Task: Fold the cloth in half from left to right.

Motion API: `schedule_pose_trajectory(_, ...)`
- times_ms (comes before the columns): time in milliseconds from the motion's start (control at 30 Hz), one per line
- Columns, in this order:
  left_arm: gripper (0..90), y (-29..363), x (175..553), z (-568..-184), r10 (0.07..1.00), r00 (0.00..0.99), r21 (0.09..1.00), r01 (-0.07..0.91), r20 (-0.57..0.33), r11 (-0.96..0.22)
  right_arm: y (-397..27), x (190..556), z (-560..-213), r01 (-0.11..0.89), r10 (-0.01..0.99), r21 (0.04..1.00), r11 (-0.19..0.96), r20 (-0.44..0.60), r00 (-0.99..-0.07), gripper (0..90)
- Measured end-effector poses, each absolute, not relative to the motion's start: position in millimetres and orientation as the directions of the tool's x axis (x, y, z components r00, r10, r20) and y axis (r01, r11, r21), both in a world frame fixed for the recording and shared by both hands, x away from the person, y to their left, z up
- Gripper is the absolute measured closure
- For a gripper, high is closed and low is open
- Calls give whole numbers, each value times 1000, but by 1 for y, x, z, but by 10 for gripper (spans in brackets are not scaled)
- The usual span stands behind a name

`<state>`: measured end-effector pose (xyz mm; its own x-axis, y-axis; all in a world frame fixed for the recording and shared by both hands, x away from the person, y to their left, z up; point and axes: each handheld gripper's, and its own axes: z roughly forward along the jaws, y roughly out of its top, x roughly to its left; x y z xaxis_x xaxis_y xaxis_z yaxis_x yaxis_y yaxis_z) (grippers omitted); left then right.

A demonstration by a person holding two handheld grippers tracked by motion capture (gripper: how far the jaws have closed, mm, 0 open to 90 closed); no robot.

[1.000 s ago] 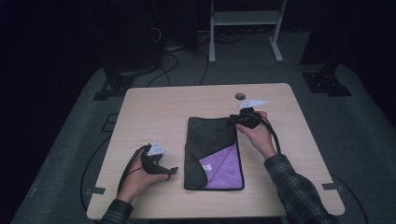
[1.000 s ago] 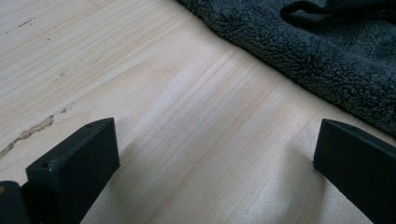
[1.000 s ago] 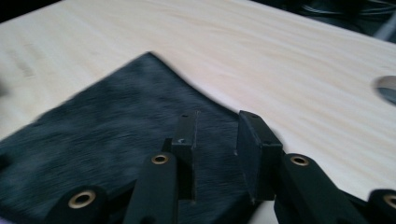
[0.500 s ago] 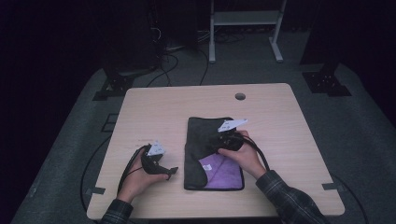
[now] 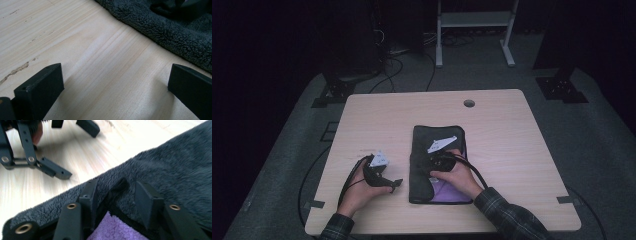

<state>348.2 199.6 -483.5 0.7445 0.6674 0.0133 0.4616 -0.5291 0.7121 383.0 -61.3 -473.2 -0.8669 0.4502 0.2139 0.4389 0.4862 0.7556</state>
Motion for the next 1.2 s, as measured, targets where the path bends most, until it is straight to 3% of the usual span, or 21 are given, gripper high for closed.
schedule_pose_trajectory(33,0,200,348,-483,666,746,711,461,15,-532,-60,382,-475,439,447,752,492,214,-868,573)
schedule_pose_trajectory(200,0,200,348,-484,668,744,712,462,13,-529,-58,378,-476,420,441,744,520,187,-878,853)
schedule_pose_trajectory(600,0,200,348,-483,667,745,711,461,14,-530,-76,370,-457,415,431,776,475,206,-879,871)
schedule_pose_trajectory(967,0,200,348,-484,666,746,712,460,15,-531,-139,331,-439,411,455,797,443,195,-869,873)
schedule_pose_trajectory(1200,0,200,348,-484,668,744,712,461,14,-529,-175,308,-445,446,492,777,444,205,-846,873)
